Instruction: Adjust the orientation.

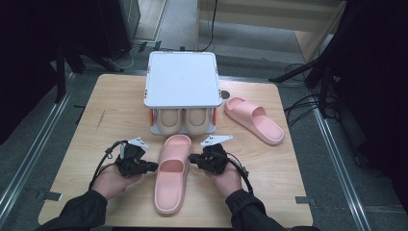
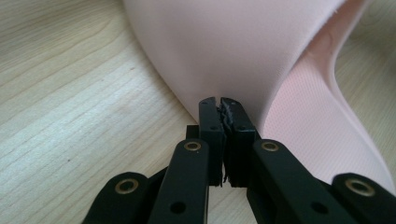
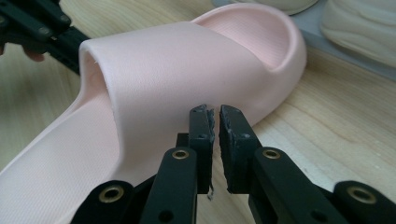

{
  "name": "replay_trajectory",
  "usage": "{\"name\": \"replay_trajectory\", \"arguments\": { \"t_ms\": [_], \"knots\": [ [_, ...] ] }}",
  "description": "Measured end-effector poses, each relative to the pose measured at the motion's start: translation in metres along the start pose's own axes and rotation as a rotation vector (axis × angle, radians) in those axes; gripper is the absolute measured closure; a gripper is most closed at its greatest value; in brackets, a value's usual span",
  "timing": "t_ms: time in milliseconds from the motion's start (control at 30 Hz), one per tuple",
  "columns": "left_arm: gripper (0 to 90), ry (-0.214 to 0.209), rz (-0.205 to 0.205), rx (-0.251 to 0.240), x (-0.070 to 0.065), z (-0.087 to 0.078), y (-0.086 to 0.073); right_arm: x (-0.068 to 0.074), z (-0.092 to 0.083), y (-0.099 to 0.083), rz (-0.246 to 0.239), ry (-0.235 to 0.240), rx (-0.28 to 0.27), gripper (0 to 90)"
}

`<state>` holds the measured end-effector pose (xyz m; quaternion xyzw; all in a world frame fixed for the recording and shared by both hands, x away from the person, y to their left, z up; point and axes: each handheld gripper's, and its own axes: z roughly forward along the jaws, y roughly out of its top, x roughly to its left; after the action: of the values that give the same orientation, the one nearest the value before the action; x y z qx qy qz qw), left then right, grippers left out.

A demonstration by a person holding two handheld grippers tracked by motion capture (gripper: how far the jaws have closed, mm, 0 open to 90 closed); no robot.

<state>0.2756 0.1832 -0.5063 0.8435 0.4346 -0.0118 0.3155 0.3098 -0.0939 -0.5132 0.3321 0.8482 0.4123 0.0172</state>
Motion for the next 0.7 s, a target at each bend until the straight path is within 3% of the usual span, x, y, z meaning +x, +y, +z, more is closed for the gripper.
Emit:
{"name": "replay_trajectory", "arguments": {
  "t_ms": [300, 467, 700],
  "knots": [
    [81.0, -0.007, -0.046, -0.079, 0.011, -0.015, 0.0, -0.003, -0.004, 0.0, -0.041, -0.028, -0.014, 73.5],
    [70.7, -0.008, -0.064, -0.124, 0.015, -0.024, 0.0, -0.007, -0.01, 0.0, -0.032, -0.021, -0.028, 70.5],
    [62.6, 0.009, -0.082, -0.129, 0.024, -0.032, 0.0, -0.015, -0.023, 0.004, -0.005, -0.009, -0.055, 68.8]
  ]
}}
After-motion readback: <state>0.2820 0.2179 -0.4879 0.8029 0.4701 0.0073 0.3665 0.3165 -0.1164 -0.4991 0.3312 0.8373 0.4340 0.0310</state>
